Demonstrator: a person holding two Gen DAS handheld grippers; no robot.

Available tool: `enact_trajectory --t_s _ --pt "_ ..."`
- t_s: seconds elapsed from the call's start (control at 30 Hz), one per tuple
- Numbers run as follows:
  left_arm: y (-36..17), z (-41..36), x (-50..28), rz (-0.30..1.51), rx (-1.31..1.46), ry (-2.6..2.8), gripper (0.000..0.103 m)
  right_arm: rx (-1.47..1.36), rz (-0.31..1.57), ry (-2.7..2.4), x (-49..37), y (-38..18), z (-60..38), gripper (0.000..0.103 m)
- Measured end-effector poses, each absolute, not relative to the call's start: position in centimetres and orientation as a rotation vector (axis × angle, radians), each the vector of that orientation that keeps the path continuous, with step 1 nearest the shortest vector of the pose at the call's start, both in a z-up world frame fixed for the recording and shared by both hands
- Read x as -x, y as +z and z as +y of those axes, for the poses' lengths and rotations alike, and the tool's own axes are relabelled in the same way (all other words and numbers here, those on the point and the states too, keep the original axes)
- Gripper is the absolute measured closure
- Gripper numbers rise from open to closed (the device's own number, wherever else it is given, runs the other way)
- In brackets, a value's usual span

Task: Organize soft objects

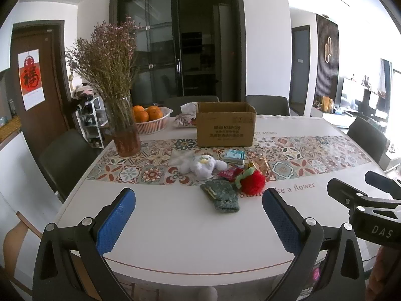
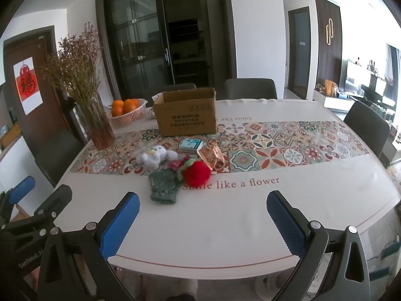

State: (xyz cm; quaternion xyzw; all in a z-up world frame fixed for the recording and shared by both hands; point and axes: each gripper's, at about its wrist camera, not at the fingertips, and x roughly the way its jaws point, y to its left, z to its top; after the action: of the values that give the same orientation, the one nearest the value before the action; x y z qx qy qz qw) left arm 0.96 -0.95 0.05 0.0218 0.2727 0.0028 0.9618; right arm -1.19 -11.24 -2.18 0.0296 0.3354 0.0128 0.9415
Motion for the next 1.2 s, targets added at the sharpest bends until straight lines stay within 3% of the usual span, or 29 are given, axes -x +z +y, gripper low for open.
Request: enact_trajectory --t_s 1.2 --pt "0.06 -1.57 -0.96 0.551 -0.041 -0.009 0.000 -0.059 0.674 0.035 0.84 -2.14 -11.76 0.001"
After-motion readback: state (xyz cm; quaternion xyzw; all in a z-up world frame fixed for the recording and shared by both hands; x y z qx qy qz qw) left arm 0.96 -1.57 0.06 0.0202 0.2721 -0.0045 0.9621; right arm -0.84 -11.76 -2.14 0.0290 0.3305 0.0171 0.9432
